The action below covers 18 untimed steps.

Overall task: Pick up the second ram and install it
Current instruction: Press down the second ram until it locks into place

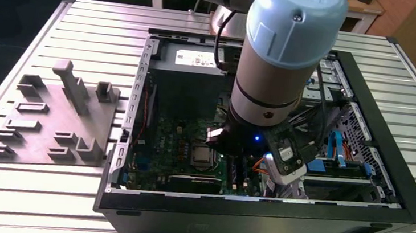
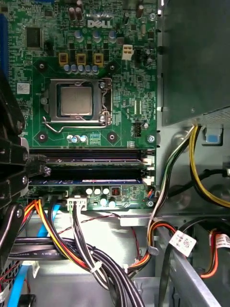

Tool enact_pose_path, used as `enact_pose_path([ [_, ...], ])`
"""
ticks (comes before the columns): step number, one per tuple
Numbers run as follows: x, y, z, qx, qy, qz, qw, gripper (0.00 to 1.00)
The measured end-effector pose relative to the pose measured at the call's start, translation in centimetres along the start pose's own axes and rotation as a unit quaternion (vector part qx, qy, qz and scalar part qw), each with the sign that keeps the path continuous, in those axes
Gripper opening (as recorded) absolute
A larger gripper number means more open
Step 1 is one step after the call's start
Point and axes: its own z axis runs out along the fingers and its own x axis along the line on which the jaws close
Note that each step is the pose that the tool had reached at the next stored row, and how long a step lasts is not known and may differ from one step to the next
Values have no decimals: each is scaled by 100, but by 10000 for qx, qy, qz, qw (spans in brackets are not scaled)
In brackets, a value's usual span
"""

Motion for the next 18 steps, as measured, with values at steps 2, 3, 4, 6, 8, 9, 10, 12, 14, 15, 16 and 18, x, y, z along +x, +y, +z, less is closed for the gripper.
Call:
enact_pose_path([
  [2, -1, -1, 1, 31, -1, -2, 10000, 10],
  [3, -1, -1, 2, 75, -1, -4, 10000, 10],
  [4, 0, -1, 5, 107, -2, -5, 9999, 10],
  [6, 0, -1, 7, 115, -2, -6, 9999, 10],
  [8, 1, -2, 27, 114, -2, -5, 9999, 10],
  [9, 2, -3, 45, 114, -2, -5, 9999, 10],
  [10, 2, -5, 61, 114, -2, -5, 9999, 10],
  [12, 3, -6, 84, 114, -2, -5, 9999, 10],
  [14, 4, -7, 91, 116, -1, -5, 9999, 10],
  [15, 4, -7, 95, 115, -2, -5, 9999, 10],
  [16, 5, -8, 110, 114, -2, -5, 9999, 10],
  [18, 6, -11, 135, 119, 0, -5, 9999, 10],
])
